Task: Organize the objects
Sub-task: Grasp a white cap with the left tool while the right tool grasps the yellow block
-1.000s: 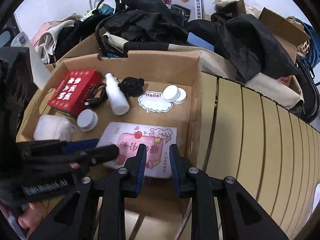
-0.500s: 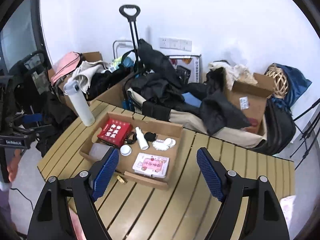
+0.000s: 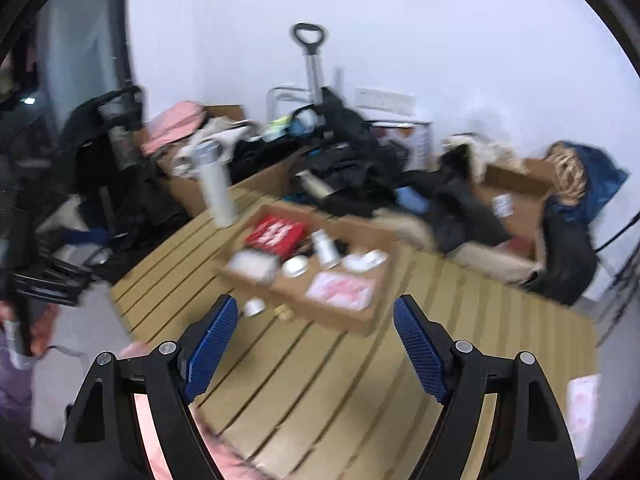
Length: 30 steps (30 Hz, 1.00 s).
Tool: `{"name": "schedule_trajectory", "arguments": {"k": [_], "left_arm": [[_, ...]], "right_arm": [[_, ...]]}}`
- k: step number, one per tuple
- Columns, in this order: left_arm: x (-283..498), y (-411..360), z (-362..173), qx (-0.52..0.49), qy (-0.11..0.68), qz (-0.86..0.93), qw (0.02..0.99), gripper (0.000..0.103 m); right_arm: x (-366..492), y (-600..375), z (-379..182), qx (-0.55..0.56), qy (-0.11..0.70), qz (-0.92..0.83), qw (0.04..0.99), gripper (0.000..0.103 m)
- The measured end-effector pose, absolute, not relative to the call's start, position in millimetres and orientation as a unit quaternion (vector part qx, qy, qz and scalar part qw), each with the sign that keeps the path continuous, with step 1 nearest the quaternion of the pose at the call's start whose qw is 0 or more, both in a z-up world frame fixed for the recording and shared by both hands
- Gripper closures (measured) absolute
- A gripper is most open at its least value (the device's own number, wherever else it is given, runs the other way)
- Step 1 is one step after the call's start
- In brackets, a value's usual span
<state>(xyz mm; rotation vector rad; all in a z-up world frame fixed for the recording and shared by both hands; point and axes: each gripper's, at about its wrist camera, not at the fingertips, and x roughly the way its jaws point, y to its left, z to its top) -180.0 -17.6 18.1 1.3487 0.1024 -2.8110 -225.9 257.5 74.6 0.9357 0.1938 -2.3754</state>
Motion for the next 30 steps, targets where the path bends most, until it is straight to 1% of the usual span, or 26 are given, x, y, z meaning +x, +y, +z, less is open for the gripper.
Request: {"name": "schedule_trajectory", "arguments": {"k": [3, 6, 8, 10, 14, 17, 19, 20, 23, 27, 28, 29, 30], "left_arm": [[-146, -13, -23, 0.428, 0.045, -0.902, 0.027, 0.0], [-135, -10, -50, 0.445, 0.051, -0.893, 0.025, 0.0], [-144, -9, -56, 0.452, 0.041, -0.891, 0.021, 0.0], [-159, -10, -53, 0.436, 0.04, -0.899, 0.023, 0.0], [-191, -19, -64, 0.418, 0.079, -0.905, 0.008, 0.0], [-227, -22, -84, 0.445, 0.078, -0.892, 0.004, 0.002], [-250, -21, -95, 0.45, 0.075, -0.89, -0.002, 0.003], [-263, -19, -101, 0.451, 0.073, -0.889, -0.008, 0.004], [-293, -18, -116, 0.468, 0.072, -0.881, -0.004, 0.008], [-313, -22, -131, 0.479, 0.086, -0.873, -0.021, 0.009], [-317, -24, -133, 0.481, 0.089, -0.872, -0.022, 0.009], [-320, -25, -136, 0.482, 0.093, -0.871, -0.025, 0.01], [-324, -26, -138, 0.483, 0.096, -0.87, -0.027, 0.011]], "right_arm": [[-192, 253, 26, 0.365, 0.076, -0.887, 0.273, 0.02], [-175, 257, -20, 0.399, 0.047, -0.872, 0.28, 0.02], [-181, 258, -39, 0.418, 0.037, -0.866, 0.272, 0.02], [-193, 256, -48, 0.424, 0.039, -0.868, 0.254, 0.02], [-222, 243, -55, 0.416, 0.024, -0.873, 0.254, 0.02], [-255, 213, -73, 0.415, 0.049, -0.873, 0.252, 0.029], [-278, 192, -90, 0.416, 0.064, -0.871, 0.254, 0.03], [-288, 181, -99, 0.42, 0.075, -0.869, 0.251, 0.032], [-319, 147, -124, 0.422, 0.111, -0.869, 0.235, 0.045], [-347, 120, -148, 0.433, 0.103, -0.864, 0.237, 0.059], [-351, 116, -153, 0.434, 0.102, -0.864, 0.234, 0.064], [-353, 114, -157, 0.438, 0.102, -0.864, 0.228, 0.08], [-354, 114, -160, 0.44, 0.099, -0.863, 0.226, 0.08]]}}
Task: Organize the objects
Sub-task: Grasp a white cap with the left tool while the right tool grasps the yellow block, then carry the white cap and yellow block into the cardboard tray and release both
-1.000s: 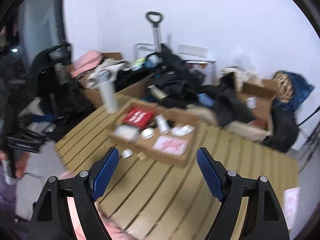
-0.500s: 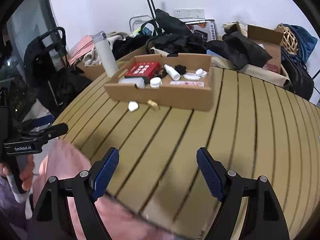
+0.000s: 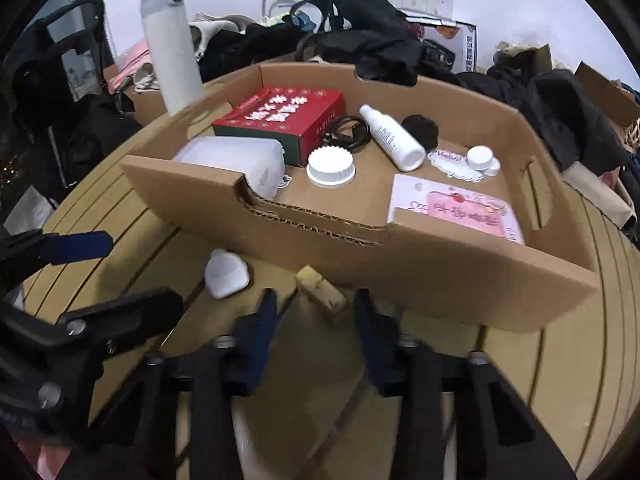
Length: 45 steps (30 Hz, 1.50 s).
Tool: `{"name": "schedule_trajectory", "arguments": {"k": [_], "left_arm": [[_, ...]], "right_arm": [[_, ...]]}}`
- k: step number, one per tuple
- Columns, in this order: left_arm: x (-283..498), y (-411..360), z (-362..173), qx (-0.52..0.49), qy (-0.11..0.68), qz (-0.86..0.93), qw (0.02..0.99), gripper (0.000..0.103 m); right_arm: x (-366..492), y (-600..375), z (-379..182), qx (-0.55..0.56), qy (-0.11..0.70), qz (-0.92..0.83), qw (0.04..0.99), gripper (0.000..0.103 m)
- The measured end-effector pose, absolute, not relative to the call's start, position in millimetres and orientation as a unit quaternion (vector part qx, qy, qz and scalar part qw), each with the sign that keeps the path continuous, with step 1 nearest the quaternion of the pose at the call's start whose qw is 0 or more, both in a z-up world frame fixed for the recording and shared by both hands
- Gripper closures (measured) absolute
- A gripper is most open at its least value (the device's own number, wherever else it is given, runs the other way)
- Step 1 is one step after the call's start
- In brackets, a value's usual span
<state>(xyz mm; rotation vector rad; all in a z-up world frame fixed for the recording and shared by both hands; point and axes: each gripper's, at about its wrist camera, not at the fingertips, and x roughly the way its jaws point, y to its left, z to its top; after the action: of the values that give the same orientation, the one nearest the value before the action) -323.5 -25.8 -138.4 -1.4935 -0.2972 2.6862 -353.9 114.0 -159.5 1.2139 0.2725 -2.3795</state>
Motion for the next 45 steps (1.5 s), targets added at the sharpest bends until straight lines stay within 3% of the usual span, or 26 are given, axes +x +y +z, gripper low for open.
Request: {"name": "schedule_trajectory", "arguments": {"k": [1, 3, 5, 9, 10, 11, 13, 17, 21, 26, 32, 45], "left_arm": [[-327, -25, -141, -0.486, -0.099, 0.868, 0.029, 0.012], [-334, -20, -147, -0.495, -0.094, 0.863, 0.03, 0.021], [-344, -9, -153, -0.505, -0.075, 0.859, 0.026, 0.035], [-355, 17, -162, -0.51, -0.011, 0.86, -0.009, 0.04], [-355, 20, -163, -0.505, -0.004, 0.863, -0.014, 0.049], [-354, 23, -162, -0.5, -0.007, 0.866, -0.008, 0.063], [-353, 28, -160, -0.497, 0.001, 0.868, -0.015, 0.077], [-345, 29, -158, -0.505, -0.009, 0.863, -0.002, 0.077], [-307, 24, -122, -0.489, -0.031, 0.872, 0.005, 0.077], [-180, 14, -45, -0.429, -0.057, 0.901, 0.017, 0.077], [-63, 24, 1, -0.365, -0.07, 0.928, 0.021, 0.077], [-100, 37, 48, -0.338, -0.052, 0.937, 0.065, 0.077]], "right_arm": [[-353, 115, -159, 0.44, 0.101, -0.862, 0.23, 0.081], [-348, 120, -157, 0.448, 0.1, -0.856, 0.237, 0.088], [-338, 136, -150, 0.445, 0.088, -0.859, 0.24, 0.088], [-318, 176, -140, 0.45, 0.046, -0.861, 0.231, 0.088], [-310, 186, -138, 0.453, 0.039, -0.862, 0.226, 0.088], [-305, 191, -136, 0.455, 0.038, -0.861, 0.226, 0.088], [-293, 198, -135, 0.459, 0.042, -0.858, 0.226, 0.088], [-281, 206, -134, 0.466, 0.042, -0.856, 0.221, 0.088], [-264, 217, -106, 0.445, 0.043, -0.865, 0.226, 0.088], [-215, 244, -52, 0.402, 0.055, -0.885, 0.231, 0.088], [-133, 280, -20, 0.372, 0.042, -0.898, 0.233, 0.088], [-144, 302, 27, 0.325, 0.038, -0.917, 0.226, 0.088]]}}
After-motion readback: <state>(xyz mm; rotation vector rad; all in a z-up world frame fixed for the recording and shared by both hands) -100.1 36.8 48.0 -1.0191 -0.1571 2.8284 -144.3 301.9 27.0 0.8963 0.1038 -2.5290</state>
